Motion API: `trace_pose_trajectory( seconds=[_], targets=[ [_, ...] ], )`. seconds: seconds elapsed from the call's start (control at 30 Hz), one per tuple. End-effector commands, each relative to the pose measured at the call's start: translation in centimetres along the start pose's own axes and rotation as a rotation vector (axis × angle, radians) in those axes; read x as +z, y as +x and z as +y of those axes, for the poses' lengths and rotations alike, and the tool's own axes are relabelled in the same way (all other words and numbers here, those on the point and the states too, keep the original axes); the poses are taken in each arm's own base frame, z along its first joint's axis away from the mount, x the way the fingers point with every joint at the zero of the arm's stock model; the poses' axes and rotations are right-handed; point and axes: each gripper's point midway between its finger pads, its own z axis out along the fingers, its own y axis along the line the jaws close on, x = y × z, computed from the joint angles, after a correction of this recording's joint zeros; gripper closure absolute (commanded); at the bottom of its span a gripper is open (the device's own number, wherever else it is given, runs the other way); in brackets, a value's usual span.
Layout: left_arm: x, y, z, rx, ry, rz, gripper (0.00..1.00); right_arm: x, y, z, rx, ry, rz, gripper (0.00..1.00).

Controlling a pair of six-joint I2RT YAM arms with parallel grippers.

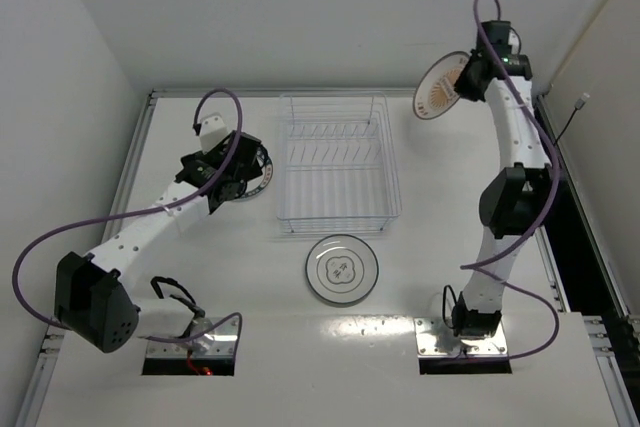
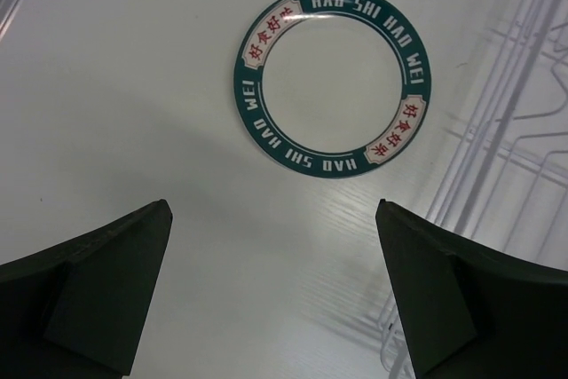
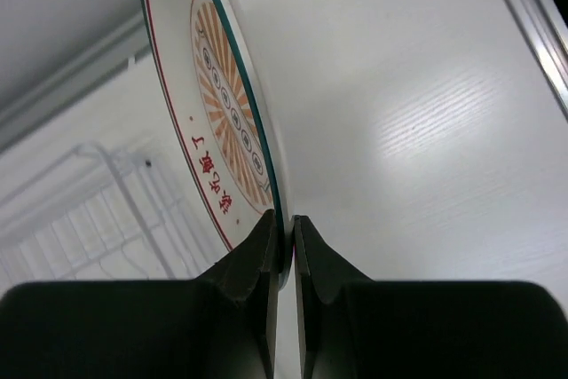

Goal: Load the plates into the dish rack

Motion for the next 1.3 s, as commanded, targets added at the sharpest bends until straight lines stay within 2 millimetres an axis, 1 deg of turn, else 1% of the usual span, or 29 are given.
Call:
trace_pose_trajectory(
  seconds=[0.0, 0.03, 0.07, 0.13, 0.17, 0.2, 0.23, 0.3, 0.33, 0.37, 0.4, 0.43, 0.5, 0.53, 0.57, 0.63, 0.67, 0.7, 0.73, 0.77, 0.8, 0.83, 0.87, 0.93, 1.03, 1.1, 1.13, 1.2, 1.27],
  targets=[
    [1.0, -1.7, 0.5, -0.039, -0.064, -0.096, 0.00, -3.7, 2.6, 3.6, -0.194, 0.004, -0.001, 1.00],
    [1.0, -1.9, 0.4, -0.039, -0.059, -0.103, 0.00, -4.5, 2.6, 4.3, -0.218, -0.006, -0.016, 1.00],
    [1.1, -1.6, 0.5, -0.033, -0.063, -0.098, 0.00, -4.9, 3.5, 5.4, -0.242, -0.016, -0.009, 1.00],
    [1.1, -1.6, 0.3, -0.039, -0.051, -0.096, 0.00, -5.6, 3.6, 5.9, -0.277, -0.013, -0.026, 1.00],
    [1.1, -1.2, 0.2, -0.046, -0.039, -0.085, 0.00, -6.2, 3.6, 6.7, -0.301, -0.023, -0.035, 1.00],
    [1.2, -0.7, 0.2, -0.039, -0.034, -0.070, 0.00, -6.2, 3.5, 6.5, -0.312, -0.012, -0.041, 1.00],
    [1.0, -0.9, 0.2, -0.054, -0.029, -0.075, 0.00, -6.3, 3.9, 7.0, -0.323, -0.017, -0.032, 1.00],
    [1.2, 0.2, 0.7, -0.033, -0.038, -0.052, 0.00, -6.4, 4.2, 7.1, -0.344, -0.013, -0.027, 1.00],
    [1.1, 0.0, 0.7, -0.039, -0.034, -0.056, 0.00, -6.1, 5.1, 7.5, -0.359, -0.015, -0.010, 1.00],
    [1.1, 0.0, 0.7, -0.039, -0.034, -0.057, 0.00, -6.1, 5.1, 7.3, -0.359, -0.007, -0.014, 1.00],
    [1.0, 0.1, 0.8, -0.032, -0.038, -0.052, 0.00, -6.3, 5.6, 7.8, -0.373, -0.014, -0.005, 1.00],
    [0.9, -0.1, 0.9, -0.039, -0.034, -0.056, 0.00, -6.4, 5.7, 7.9, -0.381, 0.000, -0.016, 1.00],
    [0.9, -0.2, 1.0, -0.039, -0.041, -0.063, 0.00, -7.1, 4.9, 8.1, -0.394, 0.012, -0.042, 1.00],
    [0.8, -0.1, 1.1, -0.033, -0.045, -0.058, 0.00, -8.4, 3.4, 8.2, -0.378, 0.017, -0.086, 1.00],
    [0.8, -0.1, 1.1, -0.032, -0.045, -0.058, 0.00, -8.8, 2.6, 8.2, -0.384, 0.018, -0.109, 1.00],
    [0.8, -0.1, 1.2, -0.023, -0.046, -0.057, 0.00, -10.4, 1.0, 8.2, -0.380, 0.014, -0.159, 1.00],
    [0.8, -0.1, 1.2, -0.023, -0.046, -0.057, 0.00, -11.0, 0.7, 8.2, -0.375, 0.009, -0.169, 1.00],
    [0.8, -0.1, 1.2, -0.023, -0.046, -0.057, 0.00, -12.1, 0.0, 8.0, -0.364, 0.007, -0.193, 1.00],
    [0.8, -0.1, 1.2, -0.023, -0.046, -0.057, 0.00, -12.4, 0.0, 7.7, -0.363, 0.016, -0.198, 1.00],
    [0.8, -0.1, 1.2, -0.023, -0.046, -0.057, 0.00, -12.6, 0.4, 7.7, -0.373, 0.021, -0.196, 1.00],
    [0.8, 0.0, 1.1, -0.023, -0.039, -0.051, 0.00, -13.7, 0.2, 8.1, -0.383, 0.004, -0.212, 1.00],
    [0.8, 0.0, 1.1, -0.023, -0.039, -0.051, 0.00, -13.4, 0.4, 8.0, -0.386, 0.006, -0.207, 1.00],
    [0.8, 0.0, 1.1, -0.023, -0.039, -0.051, 0.00, -13.7, 1.0, 8.3, -0.396, -0.003, -0.202, 1.00],
    [0.8, 0.1, 0.9, -0.023, -0.032, -0.045, 0.00, -13.3, 1.8, 8.5, -0.411, -0.001, -0.184, 1.00],
    [0.8, 0.0, 0.8, -0.029, -0.027, -0.050, 0.00, -12.2, 4.0, 8.7, -0.449, 0.003, -0.141, 1.00],
    [1.0, 0.2, 0.8, -0.023, -0.032, -0.045, 0.00, -11.9, 5.4, 9.9, -0.474, -0.031, -0.117, 1.00],
    [1.0, 0.2, 0.8, -0.023, -0.032, -0.045, 0.00, -11.7, 5.7, 9.8, -0.478, -0.028, -0.110, 1.00],
    [0.9, -0.1, 0.6, -0.019, -0.028, -0.050, 0.00, -10.7, 7.4, 10.6, -0.512, -0.029, -0.077, 1.00],
    [0.9, -0.2, 0.8, -0.019, -0.036, -0.057, 0.00, -9.6, 8.0, 10.2, -0.534, 0.004, -0.063, 1.00]
  ],
)
